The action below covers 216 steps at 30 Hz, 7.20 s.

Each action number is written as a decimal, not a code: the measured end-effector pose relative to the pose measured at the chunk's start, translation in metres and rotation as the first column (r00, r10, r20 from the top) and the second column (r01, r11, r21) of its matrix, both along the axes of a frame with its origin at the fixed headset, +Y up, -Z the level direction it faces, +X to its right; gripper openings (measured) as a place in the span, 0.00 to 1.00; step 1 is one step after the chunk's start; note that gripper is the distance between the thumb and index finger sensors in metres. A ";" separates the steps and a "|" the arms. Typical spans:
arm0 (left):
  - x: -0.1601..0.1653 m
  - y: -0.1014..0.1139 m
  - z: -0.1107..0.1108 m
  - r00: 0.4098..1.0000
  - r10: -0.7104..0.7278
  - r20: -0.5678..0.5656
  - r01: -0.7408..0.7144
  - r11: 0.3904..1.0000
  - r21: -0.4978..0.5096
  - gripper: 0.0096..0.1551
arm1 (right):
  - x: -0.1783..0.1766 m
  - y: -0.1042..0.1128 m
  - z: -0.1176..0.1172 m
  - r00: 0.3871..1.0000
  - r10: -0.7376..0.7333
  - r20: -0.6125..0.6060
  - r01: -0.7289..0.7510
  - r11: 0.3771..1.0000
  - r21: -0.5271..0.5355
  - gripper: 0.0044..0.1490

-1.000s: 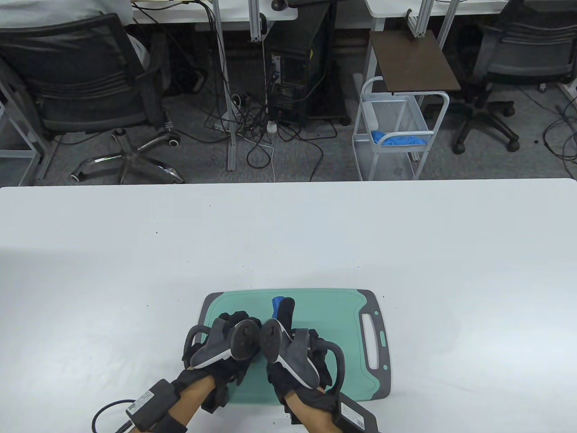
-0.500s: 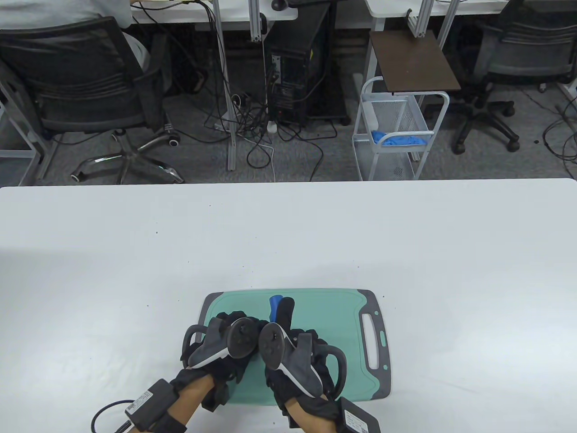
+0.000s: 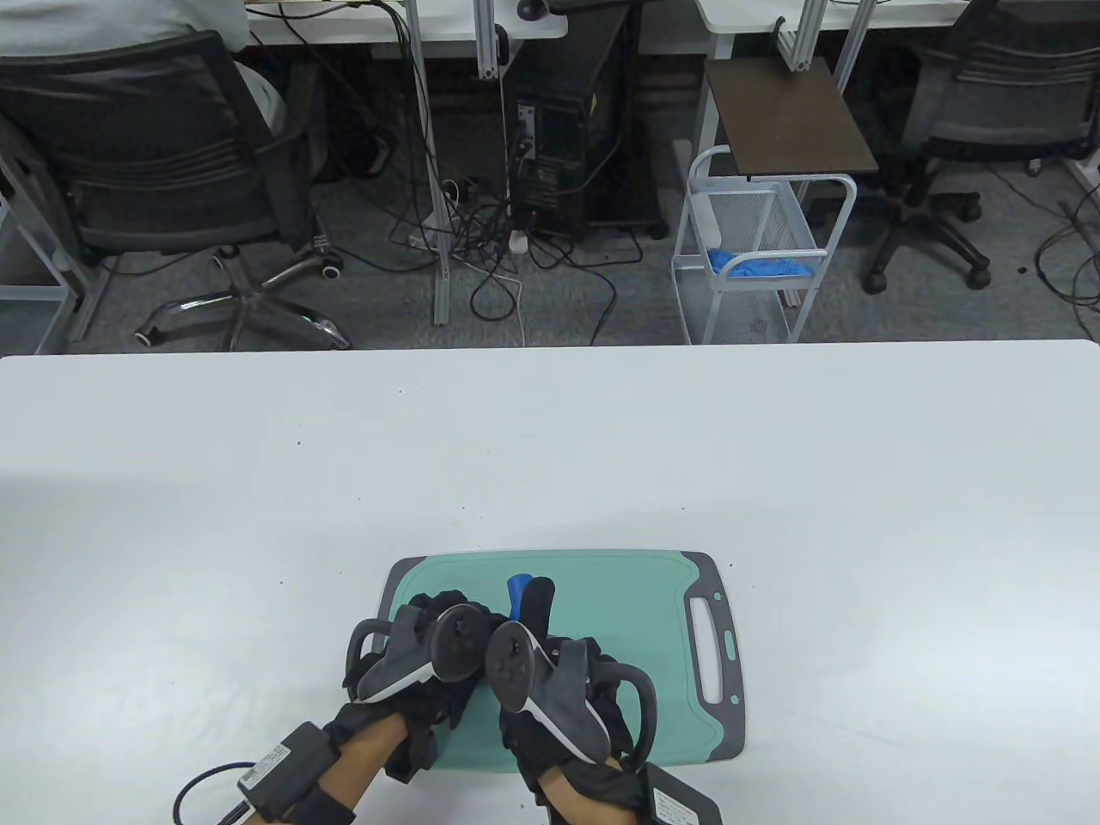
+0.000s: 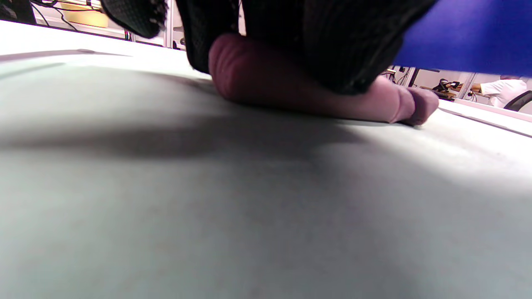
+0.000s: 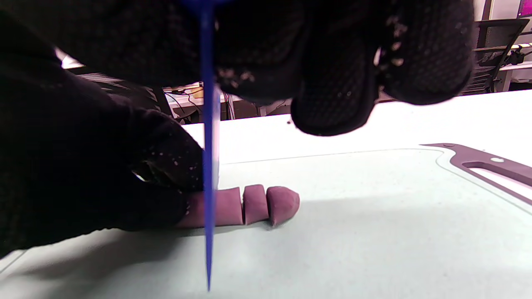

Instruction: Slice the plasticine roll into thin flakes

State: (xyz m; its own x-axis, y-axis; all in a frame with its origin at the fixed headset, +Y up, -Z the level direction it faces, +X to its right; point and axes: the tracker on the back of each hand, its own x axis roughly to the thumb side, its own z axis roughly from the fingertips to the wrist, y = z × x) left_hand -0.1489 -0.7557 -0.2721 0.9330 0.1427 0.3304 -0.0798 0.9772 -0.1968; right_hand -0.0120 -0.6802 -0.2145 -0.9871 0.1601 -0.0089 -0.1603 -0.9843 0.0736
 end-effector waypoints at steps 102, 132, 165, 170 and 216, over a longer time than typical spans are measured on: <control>-0.001 -0.001 -0.001 1.000 0.012 0.000 -0.012 0.999 -0.029 0.28 | -0.013 -0.013 -0.020 0.998 0.058 -0.003 -0.057 0.996 0.074 0.56; -0.005 0.002 -0.001 0.999 -0.010 -0.041 0.011 0.999 0.033 0.31 | -0.003 0.006 0.000 1.000 -0.002 -0.017 0.002 0.999 0.048 0.56; -0.007 0.001 -0.002 0.999 0.012 -0.045 -0.011 1.000 0.016 0.28 | -0.010 -0.012 -0.004 0.999 0.018 -0.047 -0.017 1.000 0.022 0.56; -0.007 0.002 -0.002 0.999 0.013 -0.045 -0.012 1.000 0.014 0.28 | -0.010 -0.015 -0.006 0.999 0.018 -0.051 -0.017 1.000 0.026 0.56; -0.012 0.008 -0.007 1.000 -0.024 -0.017 0.023 0.999 -0.034 0.28 | -0.015 -0.037 -0.021 0.997 0.021 -0.069 -0.022 1.000 -0.020 0.58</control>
